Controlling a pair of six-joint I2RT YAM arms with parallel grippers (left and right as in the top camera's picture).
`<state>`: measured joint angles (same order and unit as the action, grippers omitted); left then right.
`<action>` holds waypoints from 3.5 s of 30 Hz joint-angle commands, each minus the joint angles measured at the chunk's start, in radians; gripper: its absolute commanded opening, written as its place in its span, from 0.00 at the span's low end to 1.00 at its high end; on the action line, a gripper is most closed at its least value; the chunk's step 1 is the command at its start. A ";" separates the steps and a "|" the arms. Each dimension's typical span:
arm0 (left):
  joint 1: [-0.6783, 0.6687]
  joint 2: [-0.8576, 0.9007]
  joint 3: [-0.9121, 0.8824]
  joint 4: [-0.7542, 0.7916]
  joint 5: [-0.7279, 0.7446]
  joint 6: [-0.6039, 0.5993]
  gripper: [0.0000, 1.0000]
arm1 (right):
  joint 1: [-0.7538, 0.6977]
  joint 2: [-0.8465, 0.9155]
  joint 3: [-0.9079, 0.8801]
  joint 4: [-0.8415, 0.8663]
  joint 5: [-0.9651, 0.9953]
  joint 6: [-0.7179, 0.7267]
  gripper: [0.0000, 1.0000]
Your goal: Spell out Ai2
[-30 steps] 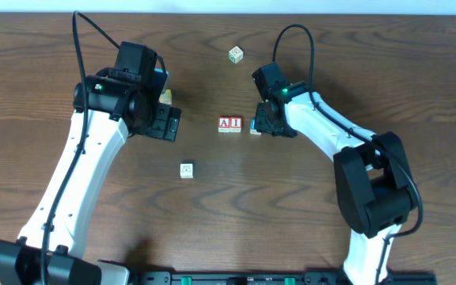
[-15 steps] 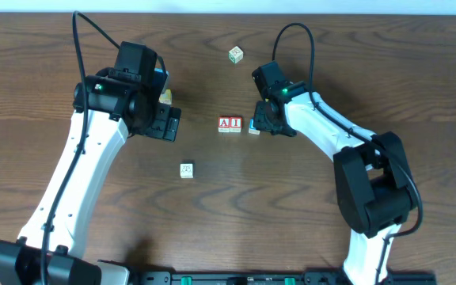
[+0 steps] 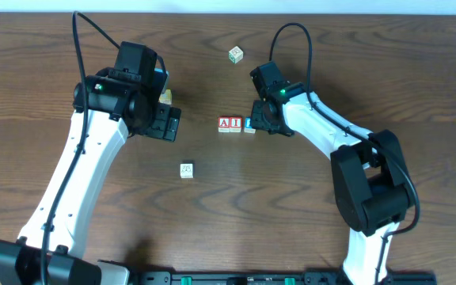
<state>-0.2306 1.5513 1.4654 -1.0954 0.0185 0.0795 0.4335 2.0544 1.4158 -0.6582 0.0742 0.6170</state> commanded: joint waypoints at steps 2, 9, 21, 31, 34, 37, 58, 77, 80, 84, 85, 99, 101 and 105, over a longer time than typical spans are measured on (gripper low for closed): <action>0.002 0.008 0.000 -0.002 -0.011 0.010 0.95 | 0.007 0.007 -0.005 0.006 0.001 -0.012 0.42; 0.002 0.008 0.000 -0.002 -0.011 0.010 0.95 | 0.007 0.007 -0.005 0.023 0.001 -0.013 0.42; 0.002 0.008 0.000 -0.002 -0.011 0.010 0.95 | 0.011 0.007 -0.005 0.021 -0.011 -0.020 0.49; 0.002 0.008 0.000 -0.002 -0.011 0.010 0.95 | 0.013 0.007 -0.005 0.014 -0.021 -0.019 0.49; 0.002 0.008 0.000 -0.002 -0.011 0.010 0.95 | 0.012 0.007 -0.005 0.014 0.001 -0.020 0.49; 0.002 0.008 0.000 -0.002 -0.011 0.010 0.95 | 0.003 0.007 -0.005 0.009 0.033 -0.021 0.49; 0.002 0.008 0.000 -0.002 -0.011 0.010 0.95 | -0.069 -0.639 -0.233 -0.033 0.081 -0.655 0.99; 0.002 0.008 0.000 -0.002 -0.011 0.010 0.95 | -0.286 -1.319 -0.858 0.493 -0.135 -0.880 0.99; 0.002 0.008 0.000 -0.002 -0.011 0.010 0.95 | -0.286 -1.423 -0.970 0.556 -0.145 -0.867 0.99; 0.002 0.008 0.000 -0.002 -0.011 0.010 0.96 | -0.286 -1.476 -1.096 0.711 -0.195 -0.865 0.99; 0.002 0.008 0.000 -0.002 -0.011 0.010 0.96 | -0.286 -1.491 -1.122 0.766 -0.213 -0.865 0.99; 0.002 0.008 0.000 -0.002 -0.011 0.010 0.95 | -0.362 -1.705 -1.324 1.012 -0.418 -0.866 0.99; 0.002 0.008 0.000 -0.002 -0.011 0.010 0.95 | -0.369 -1.714 -1.359 1.035 -0.414 -0.876 0.99; 0.002 0.008 0.000 -0.002 -0.011 0.010 0.95 | -0.403 -1.733 -1.411 1.039 -0.401 -0.914 0.99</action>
<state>-0.2306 1.5513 1.4654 -1.0954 0.0185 0.0795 0.0551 0.3408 0.0273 0.3737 -0.3191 -0.2646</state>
